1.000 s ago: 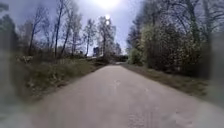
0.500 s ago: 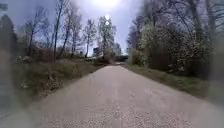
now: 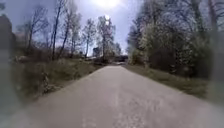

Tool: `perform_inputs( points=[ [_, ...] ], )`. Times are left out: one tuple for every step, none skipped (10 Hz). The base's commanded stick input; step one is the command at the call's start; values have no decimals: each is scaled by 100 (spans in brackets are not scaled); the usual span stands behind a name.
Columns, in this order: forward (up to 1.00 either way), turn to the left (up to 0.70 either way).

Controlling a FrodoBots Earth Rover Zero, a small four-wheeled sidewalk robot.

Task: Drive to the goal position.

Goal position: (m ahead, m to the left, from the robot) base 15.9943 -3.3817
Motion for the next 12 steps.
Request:
perform_inputs(
  points=[
    [70,0],
    [70,0],
    [70,0],
    [70,0],
    [70,0],
    [70,0],
    [70,0],
    [70,0],
    [70,0],
    [70,0],
    [70,0],
    [70,-8]
  ],
)
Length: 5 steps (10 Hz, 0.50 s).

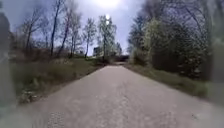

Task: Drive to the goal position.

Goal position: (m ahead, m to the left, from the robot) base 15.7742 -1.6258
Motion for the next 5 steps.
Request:
perform_inputs(
  points=[
    [70,-14],
    [70,-14],
    [70,-5],
    [70,0],
    [70,0]
  ],
)
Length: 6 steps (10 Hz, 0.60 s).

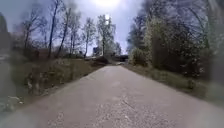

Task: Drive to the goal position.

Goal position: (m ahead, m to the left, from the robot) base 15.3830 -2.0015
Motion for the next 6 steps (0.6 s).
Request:
perform_inputs(
  points=[
    [70,0],
    [70,0],
    [70,0],
    [70,0],
    [70,0],
    [70,0]
  ],
)
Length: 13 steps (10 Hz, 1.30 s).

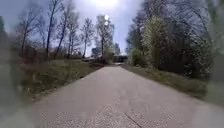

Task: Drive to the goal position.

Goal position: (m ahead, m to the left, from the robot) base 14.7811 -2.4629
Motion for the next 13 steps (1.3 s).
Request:
perform_inputs(
  points=[
    [70,0],
    [70,0],
    [70,0],
    [70,0],
    [70,0],
    [70,0],
    [70,0],
    [70,0],
    [70,0],
    [70,0],
    [70,0],
    [70,0],
    [70,0]
  ],
)
